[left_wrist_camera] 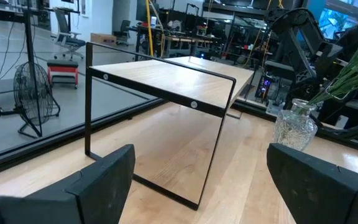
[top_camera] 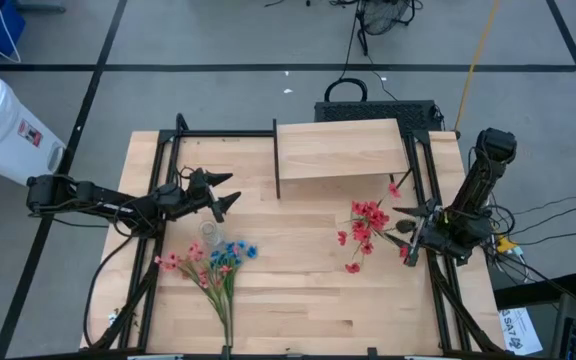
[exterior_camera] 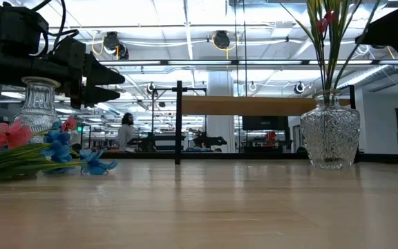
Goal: Pick and place flowers into a vace then onto a shelf
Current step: Put the black tulip into the right transparent vase
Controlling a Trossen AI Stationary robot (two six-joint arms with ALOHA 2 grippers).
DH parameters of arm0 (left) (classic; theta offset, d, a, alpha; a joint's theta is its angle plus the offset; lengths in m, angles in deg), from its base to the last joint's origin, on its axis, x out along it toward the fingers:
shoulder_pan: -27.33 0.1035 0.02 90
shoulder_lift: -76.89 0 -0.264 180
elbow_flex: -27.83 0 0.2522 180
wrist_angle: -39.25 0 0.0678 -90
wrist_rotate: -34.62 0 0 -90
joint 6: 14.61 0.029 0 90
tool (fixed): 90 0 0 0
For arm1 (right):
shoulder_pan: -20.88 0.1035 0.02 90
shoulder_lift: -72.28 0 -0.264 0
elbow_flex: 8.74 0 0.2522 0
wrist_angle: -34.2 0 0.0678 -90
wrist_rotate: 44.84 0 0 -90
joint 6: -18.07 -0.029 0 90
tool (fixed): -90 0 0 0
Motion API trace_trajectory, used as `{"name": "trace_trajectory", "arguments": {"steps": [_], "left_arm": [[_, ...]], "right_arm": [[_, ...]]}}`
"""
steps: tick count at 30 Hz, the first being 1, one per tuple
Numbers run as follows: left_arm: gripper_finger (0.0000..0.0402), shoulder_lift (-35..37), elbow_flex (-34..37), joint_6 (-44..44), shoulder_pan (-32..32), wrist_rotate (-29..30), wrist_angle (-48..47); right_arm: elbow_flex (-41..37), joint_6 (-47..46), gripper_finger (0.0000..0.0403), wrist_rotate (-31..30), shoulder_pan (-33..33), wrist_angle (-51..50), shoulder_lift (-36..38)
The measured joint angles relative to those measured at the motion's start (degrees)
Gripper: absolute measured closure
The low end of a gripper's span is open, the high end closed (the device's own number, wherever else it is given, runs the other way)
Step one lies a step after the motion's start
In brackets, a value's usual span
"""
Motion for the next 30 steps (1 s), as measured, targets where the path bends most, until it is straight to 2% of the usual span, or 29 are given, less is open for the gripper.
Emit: {"name": "trace_trajectory", "arguments": {"steps": [6, 10, 12, 16, 21, 25, 30], "left_arm": [[0.0036, 0.0, 0.0, 0.0, 0.0, 0.0, 0.0], [0.0036, 0.0, 0.0, 0.0, 0.0, 0.0, 0.0], [0.0036, 0.0, 0.0, 0.0, 0.0, 0.0, 0.0], [0.0036, 0.0, 0.0, 0.0, 0.0, 0.0, 0.0], [0.0036, 0.0, 0.0, 0.0, 0.0, 0.0, 0.0], [0.0036, 0.0, 0.0, 0.0, 0.0, 0.0, 0.0], [0.0036, 0.0, 0.0, 0.0, 0.0, 0.0, 0.0]], "right_arm": [[0.0, 2.0, 0.0069, 0.2, 4.5, -8.8, 0.0], [0.0, 6.8, 0.0069, 3.3, 4.5, -18.5, -0.2], [0.0, 7.8, 0.0069, 7.4, 3.3, -21.6, -0.2], [0.1, 13.4, 0.0069, 21.0, -1.5, -26.8, -0.6], [3.7, 14.9, 0.0069, 34.9, -9.0, -39.2, -3.4], [9.7, 14.7, 0.0069, 38.0, -13.7, -47.7, -8.5], [17.5, 14.5, 0.0069, 45.9, -19.6, -54.8, -18.4]]}}
